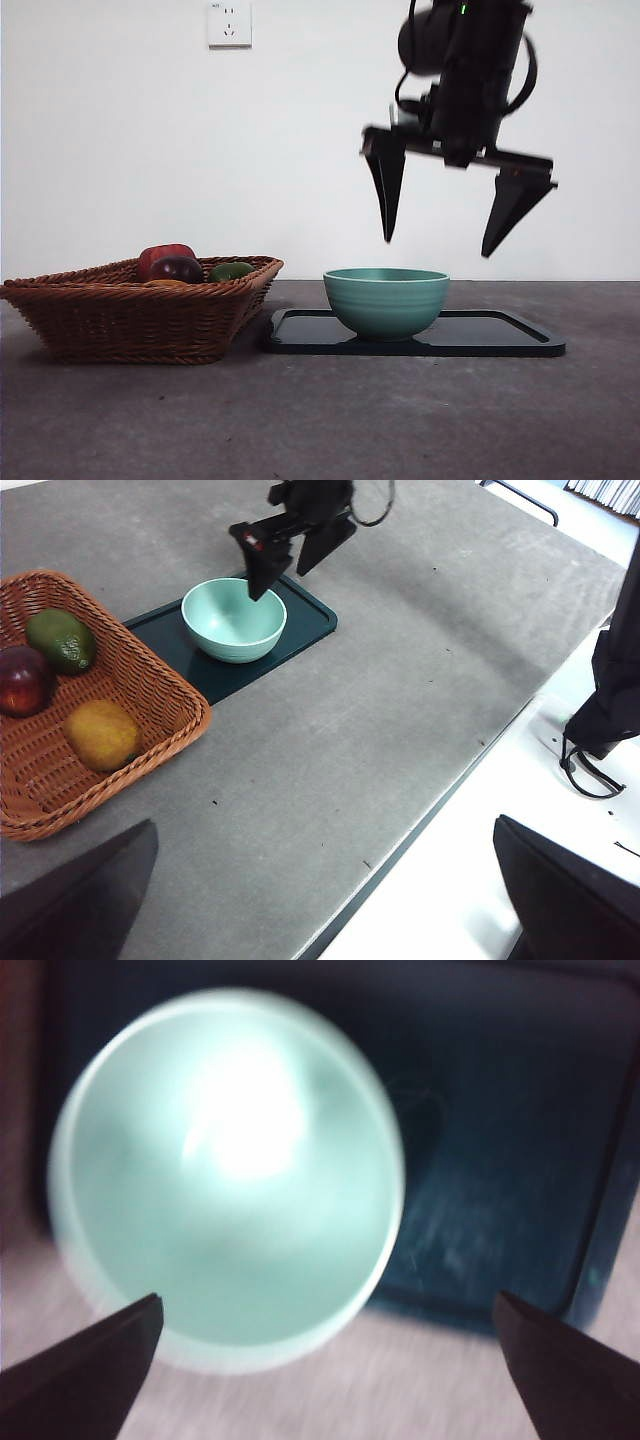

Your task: Pick up the wifruite, put it on the bowl, pick up the plate, put it on desk

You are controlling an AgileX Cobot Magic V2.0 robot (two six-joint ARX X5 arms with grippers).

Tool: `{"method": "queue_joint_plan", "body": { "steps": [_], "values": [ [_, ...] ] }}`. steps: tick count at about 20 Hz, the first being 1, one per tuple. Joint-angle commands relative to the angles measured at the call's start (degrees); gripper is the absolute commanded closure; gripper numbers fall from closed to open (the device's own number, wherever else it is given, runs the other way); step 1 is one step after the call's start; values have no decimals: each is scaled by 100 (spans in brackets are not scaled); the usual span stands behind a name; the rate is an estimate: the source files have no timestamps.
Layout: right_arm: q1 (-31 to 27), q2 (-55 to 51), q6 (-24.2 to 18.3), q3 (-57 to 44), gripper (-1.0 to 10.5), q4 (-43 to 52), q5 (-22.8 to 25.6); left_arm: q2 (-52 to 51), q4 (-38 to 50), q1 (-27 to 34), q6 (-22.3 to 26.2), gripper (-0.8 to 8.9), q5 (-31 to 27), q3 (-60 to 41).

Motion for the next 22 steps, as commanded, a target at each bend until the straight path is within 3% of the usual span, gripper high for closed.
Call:
{"method": "queue_joint_plan", "body": {
  "steps": [1,4,9,12,16,22],
  "values": [
    [-68,398,-92,258,350,4,-22,26,105,-37,74,188,22,46],
    [-149,671,-214,315,370,63,2,26,103,-37,74,188,22,46],
    [-199,855,-212,313,594,293,9,26,107,-37,72,188,22,46],
    [-199,855,-170,313,792,380,-4,26,107,-37,72,188,22,46],
    [-203,855,-173,308,937,407,2,26,107,-37,72,188,22,46],
    [-203,844,-199,310,937,404,-125,26,107,-37,74,188,22,46]
  ]
}}
